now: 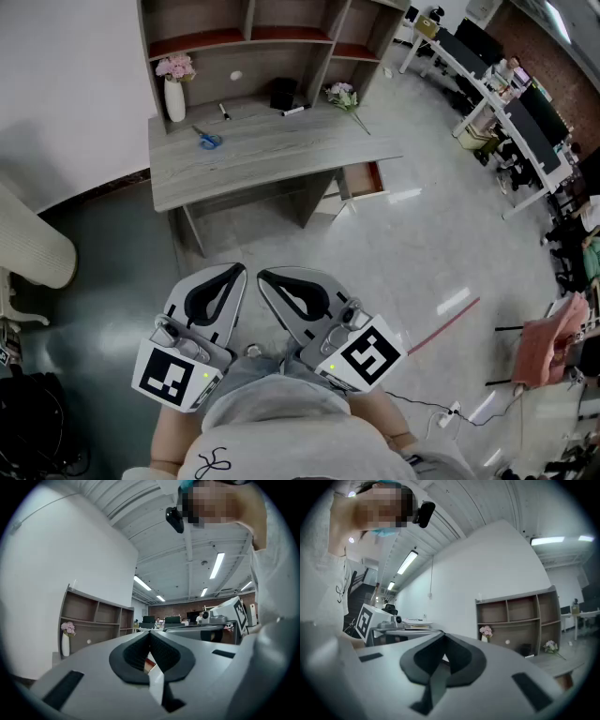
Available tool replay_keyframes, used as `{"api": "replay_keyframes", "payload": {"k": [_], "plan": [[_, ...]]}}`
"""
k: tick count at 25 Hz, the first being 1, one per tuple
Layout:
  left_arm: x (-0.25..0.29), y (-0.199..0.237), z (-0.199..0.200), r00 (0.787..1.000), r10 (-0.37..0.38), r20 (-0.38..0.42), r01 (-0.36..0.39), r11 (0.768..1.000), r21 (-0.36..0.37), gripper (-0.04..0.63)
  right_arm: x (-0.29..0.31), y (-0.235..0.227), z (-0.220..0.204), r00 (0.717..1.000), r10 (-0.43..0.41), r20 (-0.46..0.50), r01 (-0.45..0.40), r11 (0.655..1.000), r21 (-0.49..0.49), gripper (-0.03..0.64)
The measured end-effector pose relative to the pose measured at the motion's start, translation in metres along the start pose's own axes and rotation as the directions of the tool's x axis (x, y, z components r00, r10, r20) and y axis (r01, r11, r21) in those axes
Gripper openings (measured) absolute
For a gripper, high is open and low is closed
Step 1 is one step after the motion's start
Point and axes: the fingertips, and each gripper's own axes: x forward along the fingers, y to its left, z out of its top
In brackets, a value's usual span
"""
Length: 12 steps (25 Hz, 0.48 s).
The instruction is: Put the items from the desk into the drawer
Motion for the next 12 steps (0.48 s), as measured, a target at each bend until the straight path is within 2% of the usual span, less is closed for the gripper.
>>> {"api": "replay_keyframes", "payload": {"k": [12], "plan": [[-0.0092,-0.0013,0.0035,1.0,0.007,0.011,-0.007,1.0,0.001,0.009,0.0013,0.0105,0.0018,1.0,0.017,-0.009,-0.017,1.0,-0.011,0.006]]}}
